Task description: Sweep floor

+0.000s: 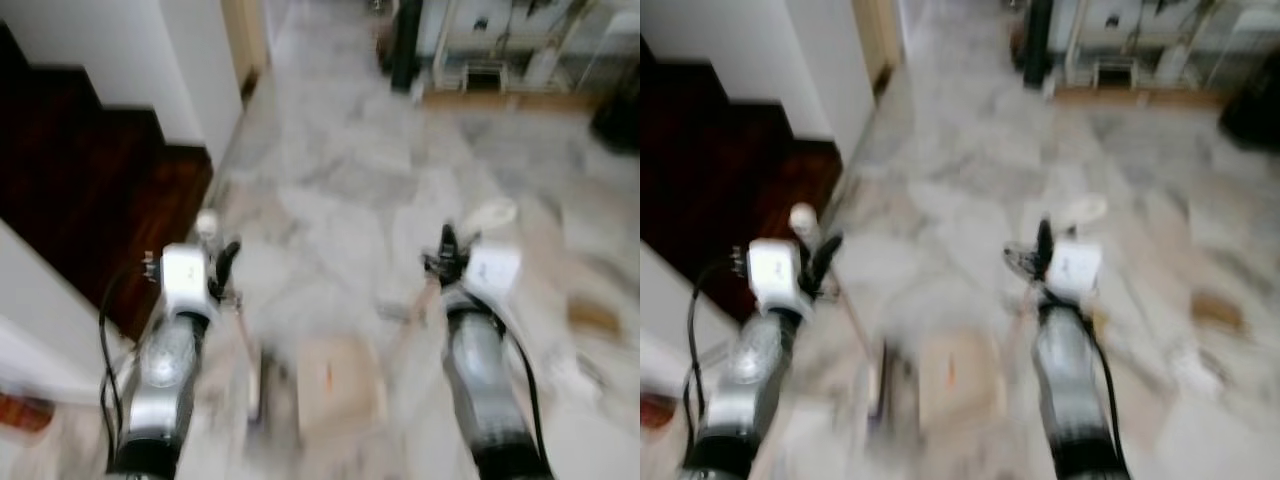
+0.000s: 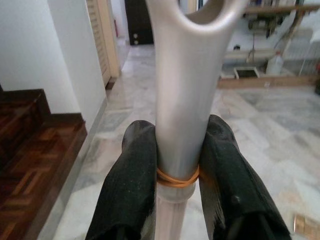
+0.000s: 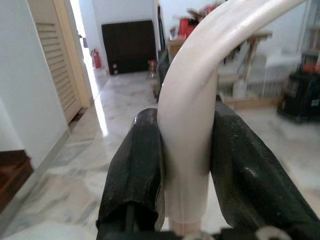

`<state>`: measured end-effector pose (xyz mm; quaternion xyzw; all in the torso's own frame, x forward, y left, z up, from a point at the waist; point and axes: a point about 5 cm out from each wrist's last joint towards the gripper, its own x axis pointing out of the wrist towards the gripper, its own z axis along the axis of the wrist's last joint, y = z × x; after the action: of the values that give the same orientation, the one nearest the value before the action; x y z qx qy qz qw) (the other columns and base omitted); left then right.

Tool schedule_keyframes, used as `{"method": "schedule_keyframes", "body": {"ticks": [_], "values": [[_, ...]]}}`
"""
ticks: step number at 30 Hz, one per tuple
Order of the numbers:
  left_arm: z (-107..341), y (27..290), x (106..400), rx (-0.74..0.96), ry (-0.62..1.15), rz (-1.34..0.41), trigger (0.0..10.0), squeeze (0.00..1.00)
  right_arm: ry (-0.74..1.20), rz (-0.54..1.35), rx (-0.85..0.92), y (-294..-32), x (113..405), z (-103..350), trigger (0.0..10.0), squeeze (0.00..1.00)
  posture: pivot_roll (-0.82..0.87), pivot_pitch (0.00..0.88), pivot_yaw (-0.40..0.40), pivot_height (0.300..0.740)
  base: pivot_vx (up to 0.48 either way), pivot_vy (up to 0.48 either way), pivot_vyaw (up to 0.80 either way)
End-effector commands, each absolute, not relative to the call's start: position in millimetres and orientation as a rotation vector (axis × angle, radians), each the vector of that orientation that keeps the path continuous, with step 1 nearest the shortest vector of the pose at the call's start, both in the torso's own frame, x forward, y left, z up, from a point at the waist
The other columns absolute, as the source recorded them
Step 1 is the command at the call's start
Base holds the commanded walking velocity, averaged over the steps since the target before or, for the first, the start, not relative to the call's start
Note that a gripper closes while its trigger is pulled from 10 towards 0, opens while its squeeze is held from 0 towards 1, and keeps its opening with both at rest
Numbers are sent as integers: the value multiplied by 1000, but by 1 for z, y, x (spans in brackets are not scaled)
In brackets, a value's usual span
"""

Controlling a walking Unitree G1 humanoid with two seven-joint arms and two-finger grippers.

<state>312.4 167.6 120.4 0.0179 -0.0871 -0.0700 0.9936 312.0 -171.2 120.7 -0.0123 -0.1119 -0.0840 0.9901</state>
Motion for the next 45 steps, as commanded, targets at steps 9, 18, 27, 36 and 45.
{"method": "schedule_keyframes", "body": {"ticks": [9, 18, 27, 36, 45], "values": [[128, 169, 313, 49, -214, -140, 10000, 0, -268, -149, -24, -166, 313, 129, 10000, 0, -26, 56, 14, 740, 339, 0, 0], [128, 169, 313, 49, -213, -140, 10000, 0, -266, -146, -20, -165, 314, 129, 10000, 0, -26, 56, 14, 740, 340, 0, 0], [127, 169, 313, 49, -210, -136, 10000, 0, -241, -149, -10, -167, 314, 126, 10000, 0, -27, 59, 13, 740, 337, 0, -513], [127, 169, 313, 50, -209, -133, 10000, 0, -256, -144, -16, -165, 314, 128, 10000, 0, -26, 69, 12, 740, 325, 0, -267], [127, 170, 313, 50, -208, -128, 10000, 0, -252, -148, -14, -167, 314, 127, 10000, 0, -27, 77, 11, 740, 319, 0, 0]]}}
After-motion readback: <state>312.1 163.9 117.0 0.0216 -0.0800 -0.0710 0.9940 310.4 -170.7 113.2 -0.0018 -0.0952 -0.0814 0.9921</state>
